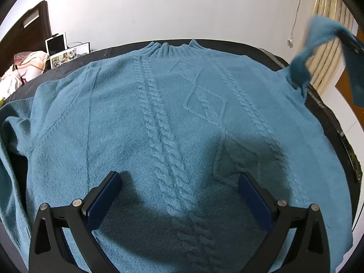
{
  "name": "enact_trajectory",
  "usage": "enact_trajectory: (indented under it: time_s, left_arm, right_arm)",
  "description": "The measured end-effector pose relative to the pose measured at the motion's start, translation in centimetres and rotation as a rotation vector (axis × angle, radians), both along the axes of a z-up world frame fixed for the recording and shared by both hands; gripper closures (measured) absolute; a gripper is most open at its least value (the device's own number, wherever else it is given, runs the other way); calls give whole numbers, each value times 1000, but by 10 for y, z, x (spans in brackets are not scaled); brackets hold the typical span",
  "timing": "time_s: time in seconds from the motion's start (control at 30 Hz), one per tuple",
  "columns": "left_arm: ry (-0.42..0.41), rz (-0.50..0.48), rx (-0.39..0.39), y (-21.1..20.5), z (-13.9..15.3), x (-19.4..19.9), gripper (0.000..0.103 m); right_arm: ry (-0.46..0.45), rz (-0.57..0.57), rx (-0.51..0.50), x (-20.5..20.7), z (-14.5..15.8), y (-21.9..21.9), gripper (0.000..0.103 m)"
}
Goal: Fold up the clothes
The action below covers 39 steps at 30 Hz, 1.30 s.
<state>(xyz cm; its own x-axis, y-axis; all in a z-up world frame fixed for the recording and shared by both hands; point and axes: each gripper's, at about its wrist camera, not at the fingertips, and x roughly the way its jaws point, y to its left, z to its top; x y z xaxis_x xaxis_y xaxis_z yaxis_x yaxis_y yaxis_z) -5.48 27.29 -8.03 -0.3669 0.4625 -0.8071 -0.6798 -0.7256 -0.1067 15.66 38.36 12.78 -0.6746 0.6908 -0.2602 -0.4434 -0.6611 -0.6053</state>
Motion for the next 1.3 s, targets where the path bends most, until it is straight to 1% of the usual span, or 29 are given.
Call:
enact_trajectory:
  time_s: [0.07,0.17,0.23,0.3,0.33,0.37,0.43,0.47,0.5,0.7,0.8,0.87,0.97,1.07,1.1,1.2,1.27,1.3]
  left_arm:
    - [-7,1,7,-2,0,-1,0]
    - [-22,9,22,-4,1,-3,0]
    - [-37,22,39,-8,2,-6,0]
    - [-54,37,58,-12,3,-9,0]
    - [-62,43,67,-14,3,-10,1]
    - [-64,47,68,-15,2,-11,1]
    - [-74,57,79,-18,2,-12,1]
    - [-77,58,81,-18,2,-13,1]
    - [-77,59,82,-18,2,-12,1]
    - [-66,58,67,-17,3,-12,1]
    - [-70,63,69,-18,4,-13,0]
    - [-76,68,74,-19,4,-13,0]
    - [-75,83,85,-23,7,-13,0]
    - [-53,103,103,-31,15,-15,0]
    - [-39,110,108,-33,19,-16,0]
    - [-13,120,114,-38,25,-17,0]
    - [-4,127,118,-40,28,-19,0]
    - [-4,129,121,-41,29,-19,0]
  right_arm:
    - [-61,86,19,-20,-8,-24,89]
    - [-178,189,-16,-44,-30,-46,88]
    - [-238,229,-47,-53,-43,-56,84]
    - [-295,265,-89,-60,-60,-62,71]
    - [-307,279,-114,-60,-66,-62,44]
    - [-309,289,-128,-59,-70,-63,23]
    - [-294,300,-139,-54,-74,-65,23]
    - [-294,311,-170,-51,-74,-65,23]
    - [-287,317,-214,-46,-71,-62,23]
    - [-175,309,-438,-9,-44,-33,23]
    - [-83,252,-534,12,-27,-6,23]
    - [-53,162,-550,17,-25,15,23]
    - [-91,40,-604,13,-40,44,23]
    - [-169,-26,-645,7,-63,57,23]
    - [-198,-39,-634,3,-71,56,23]
    - [-287,-58,-540,-10,-90,43,23]
    - [-338,-55,-514,-19,-100,35,23]
    - [-355,-41,-520,-24,-103,31,23]
